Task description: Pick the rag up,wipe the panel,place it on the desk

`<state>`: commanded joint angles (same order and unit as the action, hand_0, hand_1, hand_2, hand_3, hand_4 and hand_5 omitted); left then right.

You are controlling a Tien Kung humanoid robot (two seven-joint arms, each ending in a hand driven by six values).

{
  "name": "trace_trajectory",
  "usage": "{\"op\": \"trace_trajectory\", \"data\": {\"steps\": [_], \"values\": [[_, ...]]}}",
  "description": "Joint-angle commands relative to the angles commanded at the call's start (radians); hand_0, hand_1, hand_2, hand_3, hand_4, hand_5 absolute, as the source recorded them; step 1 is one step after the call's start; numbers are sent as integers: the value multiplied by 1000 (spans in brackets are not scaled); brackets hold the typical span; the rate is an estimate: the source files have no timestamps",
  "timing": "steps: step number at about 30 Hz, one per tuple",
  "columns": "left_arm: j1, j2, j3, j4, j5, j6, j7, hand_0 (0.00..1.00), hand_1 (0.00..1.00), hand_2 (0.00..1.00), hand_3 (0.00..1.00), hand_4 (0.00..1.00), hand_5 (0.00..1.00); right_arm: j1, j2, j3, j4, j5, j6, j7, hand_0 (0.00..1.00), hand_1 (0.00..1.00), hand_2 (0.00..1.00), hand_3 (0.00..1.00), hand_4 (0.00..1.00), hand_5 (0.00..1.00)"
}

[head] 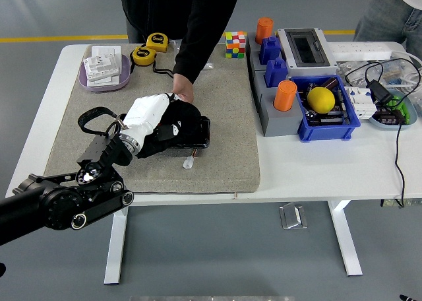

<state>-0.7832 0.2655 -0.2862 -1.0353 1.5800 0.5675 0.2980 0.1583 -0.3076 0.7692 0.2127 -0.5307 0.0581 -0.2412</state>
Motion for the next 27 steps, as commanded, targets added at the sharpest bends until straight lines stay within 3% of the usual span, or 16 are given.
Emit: {"op": "trace_trajectory", "data": {"steps": [27], "values": [[59, 90, -111, 30, 22, -1, -10, 193, 122, 502, 489, 268, 2, -11, 7, 36, -3, -7, -1, 0, 757, 570, 702, 599, 998, 549]]}}
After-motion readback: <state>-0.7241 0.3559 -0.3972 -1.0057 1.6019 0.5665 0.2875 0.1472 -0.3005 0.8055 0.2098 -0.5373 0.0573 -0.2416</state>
